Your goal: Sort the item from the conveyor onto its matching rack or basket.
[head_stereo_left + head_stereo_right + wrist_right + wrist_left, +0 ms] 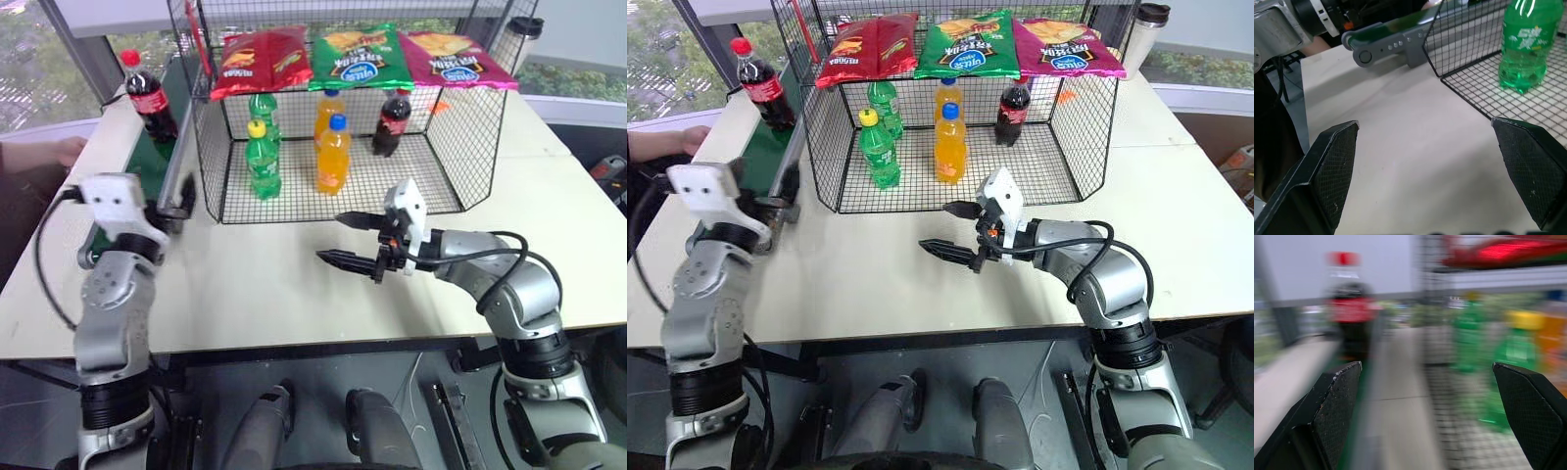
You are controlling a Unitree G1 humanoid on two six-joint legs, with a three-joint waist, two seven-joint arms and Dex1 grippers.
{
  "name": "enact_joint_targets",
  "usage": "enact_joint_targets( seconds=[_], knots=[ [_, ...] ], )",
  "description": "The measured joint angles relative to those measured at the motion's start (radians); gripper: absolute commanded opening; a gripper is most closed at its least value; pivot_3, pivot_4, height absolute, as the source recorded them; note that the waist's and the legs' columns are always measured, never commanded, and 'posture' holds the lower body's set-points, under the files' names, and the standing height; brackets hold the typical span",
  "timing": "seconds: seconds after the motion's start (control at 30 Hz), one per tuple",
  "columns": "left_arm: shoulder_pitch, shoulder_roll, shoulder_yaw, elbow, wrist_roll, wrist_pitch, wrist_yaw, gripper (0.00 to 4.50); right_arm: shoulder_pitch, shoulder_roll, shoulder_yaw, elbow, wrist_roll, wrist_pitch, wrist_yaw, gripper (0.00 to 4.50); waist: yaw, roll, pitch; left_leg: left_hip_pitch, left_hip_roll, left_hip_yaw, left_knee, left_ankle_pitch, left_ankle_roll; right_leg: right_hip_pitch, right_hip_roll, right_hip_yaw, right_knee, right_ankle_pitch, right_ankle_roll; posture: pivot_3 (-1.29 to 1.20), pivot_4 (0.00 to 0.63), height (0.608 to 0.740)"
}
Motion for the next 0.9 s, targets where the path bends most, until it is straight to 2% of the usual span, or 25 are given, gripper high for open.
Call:
enact_joint_targets(
  seconds=[0.1,0.33,0.9],
  knots=[
    [0.000,0.016,0.042,0.038,0.018,0.000,0.041,4.50,-0.027,0.000,0.000,-0.012,0.025,0.009,0.009,4.49,0.002,0.000,0.000,0.000,0.000,0.000,0.000,0.000,0.000,0.000,0.000,0.000,0.000,0.000,0.000,0.00,0.150,0.738],
    [0.001,0.044,0.050,0.111,0.020,-0.015,0.039,4.50,-0.052,0.001,0.000,-0.100,0.077,0.022,0.033,4.49,-0.001,-0.001,0.000,0.000,0.000,0.000,0.000,0.000,0.000,0.000,0.000,0.000,0.000,0.000,0.000,0.00,0.150,0.738],
    [-0.002,0.057,0.033,0.197,0.027,-0.081,-0.004,4.50,-0.053,0.005,0.023,-0.091,0.045,-0.024,0.008,4.49,-0.001,-0.001,0.000,0.000,0.000,0.000,0.000,0.000,0.000,0.000,-0.001,0.000,0.000,0.000,0.000,0.00,0.150,0.738]
  ],
)
